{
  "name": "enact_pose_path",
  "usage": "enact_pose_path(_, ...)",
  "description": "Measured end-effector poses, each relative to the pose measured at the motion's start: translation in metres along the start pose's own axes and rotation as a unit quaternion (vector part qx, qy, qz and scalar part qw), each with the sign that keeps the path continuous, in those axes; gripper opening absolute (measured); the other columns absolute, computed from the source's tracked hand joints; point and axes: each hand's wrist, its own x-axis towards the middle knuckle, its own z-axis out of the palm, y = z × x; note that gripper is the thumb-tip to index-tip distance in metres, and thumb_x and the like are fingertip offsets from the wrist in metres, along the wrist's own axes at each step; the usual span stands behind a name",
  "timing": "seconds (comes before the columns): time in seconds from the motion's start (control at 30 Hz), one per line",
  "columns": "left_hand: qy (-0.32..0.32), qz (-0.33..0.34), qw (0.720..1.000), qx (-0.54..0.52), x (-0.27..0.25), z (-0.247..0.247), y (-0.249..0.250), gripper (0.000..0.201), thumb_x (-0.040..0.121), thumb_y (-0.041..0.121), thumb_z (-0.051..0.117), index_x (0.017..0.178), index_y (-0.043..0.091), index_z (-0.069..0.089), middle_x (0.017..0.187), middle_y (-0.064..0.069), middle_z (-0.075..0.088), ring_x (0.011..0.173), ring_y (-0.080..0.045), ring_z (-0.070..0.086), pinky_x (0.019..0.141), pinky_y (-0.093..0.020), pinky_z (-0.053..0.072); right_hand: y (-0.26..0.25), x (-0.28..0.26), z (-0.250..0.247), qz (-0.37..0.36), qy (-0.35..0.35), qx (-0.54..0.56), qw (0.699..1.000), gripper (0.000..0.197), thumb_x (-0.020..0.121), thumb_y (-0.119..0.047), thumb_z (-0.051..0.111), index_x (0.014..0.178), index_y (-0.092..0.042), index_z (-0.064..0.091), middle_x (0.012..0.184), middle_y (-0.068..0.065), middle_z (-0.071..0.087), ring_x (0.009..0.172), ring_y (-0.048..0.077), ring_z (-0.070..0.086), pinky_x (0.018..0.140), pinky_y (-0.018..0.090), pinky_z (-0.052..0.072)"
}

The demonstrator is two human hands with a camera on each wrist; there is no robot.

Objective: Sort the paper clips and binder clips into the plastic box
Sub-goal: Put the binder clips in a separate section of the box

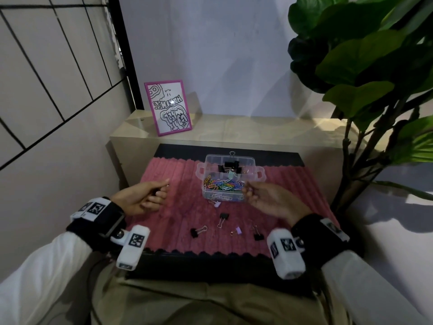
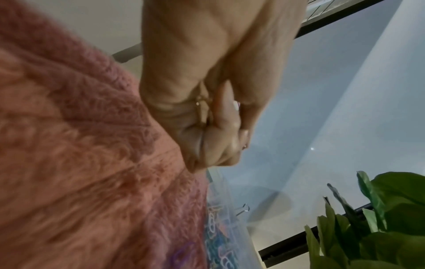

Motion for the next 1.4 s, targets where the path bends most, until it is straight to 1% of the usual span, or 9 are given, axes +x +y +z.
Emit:
enact_pose_path(0.17,0.014,0.026,0.999,-0.025,-0.009,0.001,0.001,0.030,0.096,0.024,0.036,0.067,0.015,0.039,0.047,0.008,0.035,0.028,-0.002,0.027,0.023,-0.010,0.017,-0.061,0.048,0.025,-0.112,0.092,-0.247,0.958,0.021,0.089,0.013,0.041,0.079,0.003,0.057,0.077,0.011,0.056,0.061,0.011,0.062,0.056,0.013,0.054)
enact_pose_path(0.37,0.003,0.045,0.996,-0.077,-0.023,-0.007,-0.010,0.009,0.078,0.013,0.056,0.081,0.005,0.052,0.053,0.004,0.047,0.032,-0.002,0.034,0.025,-0.008,0.023,-0.077,0.086,0.033,-0.076,0.139,-0.702,0.694,0.023,0.081,0.009,0.054,0.100,0.004,0.065,0.077,0.006,0.062,0.076,0.020,0.059,0.054,0.013,0.047)
enact_pose_path(0.5,-0.015,0.067,0.987,-0.144,-0.025,-0.022,-0.019,0.053,0.033,0.007,0.092,0.078,-0.002,0.065,0.063,-0.003,0.057,0.041,-0.004,0.046,0.032,-0.012,0.037,-0.063,0.071,0.057,-0.157,0.134,-0.837,0.506,0.019,0.088,0.002,0.047,0.101,0.002,0.061,0.106,0.018,0.063,0.093,0.028,0.058,0.080,0.035,0.047)
enact_pose_path(0.67,0.042,0.072,0.977,-0.196,-0.021,-0.023,-0.017,0.037,0.052,0.010,0.085,0.079,-0.005,0.066,0.074,-0.009,0.061,0.054,-0.010,0.061,0.047,-0.016,0.052,-0.002,0.039,0.103,-0.260,-0.093,-0.827,0.491,0.014,0.089,-0.005,0.048,0.089,-0.002,0.061,0.088,0.014,0.063,0.074,0.018,0.054,0.063,0.025,0.040)
enact_pose_path(0.87,0.119,0.109,0.955,-0.248,-0.022,-0.019,-0.009,0.025,0.095,0.012,0.036,0.088,-0.003,0.054,0.079,-0.013,0.063,0.060,-0.015,0.067,0.051,-0.019,0.055,0.058,0.049,0.106,-0.231,-0.154,-0.891,0.360,0.039,0.092,-0.001,0.040,0.130,-0.004,0.043,0.113,0.018,0.052,0.098,0.030,0.053,0.071,0.037,0.041)
enact_pose_path(1.03,0.115,0.105,0.949,-0.273,-0.021,-0.021,-0.015,0.018,0.092,0.010,0.040,0.088,0.000,0.054,0.090,-0.014,0.061,0.066,-0.018,0.070,0.059,-0.024,0.059,0.067,0.049,0.105,-0.277,-0.156,-0.864,0.391,0.021,0.091,0.000,0.041,0.108,-0.001,0.053,0.097,0.020,0.057,0.087,0.030,0.058,0.062,0.035,0.035)
enact_pose_path(1.1,0.114,0.101,0.953,-0.263,-0.020,-0.020,-0.017,0.006,0.081,0.005,0.056,0.084,0.000,0.054,0.091,-0.016,0.062,0.069,-0.021,0.071,0.061,-0.027,0.060,0.064,0.049,0.103,-0.255,-0.155,-0.836,0.460,0.012,0.086,0.000,0.050,0.095,-0.002,0.058,0.091,0.016,0.063,0.081,0.026,0.060,0.064,0.034,0.041)
enact_pose_path(1.27,0.018,0.093,0.966,-0.240,-0.023,-0.022,-0.022,0.076,0.025,-0.003,0.089,0.095,-0.014,0.062,0.106,-0.026,0.065,0.093,-0.031,0.069,0.068,-0.033,0.060,0.026,0.037,0.080,-0.217,-0.065,-0.655,0.721,0.007,0.081,-0.002,0.066,0.087,-0.001,0.068,0.079,0.011,0.071,0.053,-0.007,0.056,0.058,0.007,0.046)
enact_pose_path(1.4,-0.009,0.071,0.971,-0.230,-0.019,-0.019,-0.018,0.076,0.039,-0.003,0.086,0.108,-0.018,0.058,0.122,-0.030,0.058,0.109,-0.033,0.062,0.079,-0.034,0.058,-0.025,0.026,0.040,-0.284,0.066,-0.601,0.744,0.009,0.081,-0.002,0.066,0.088,0.001,0.071,0.073,0.013,0.070,0.048,-0.006,0.058,0.056,0.006,0.049)
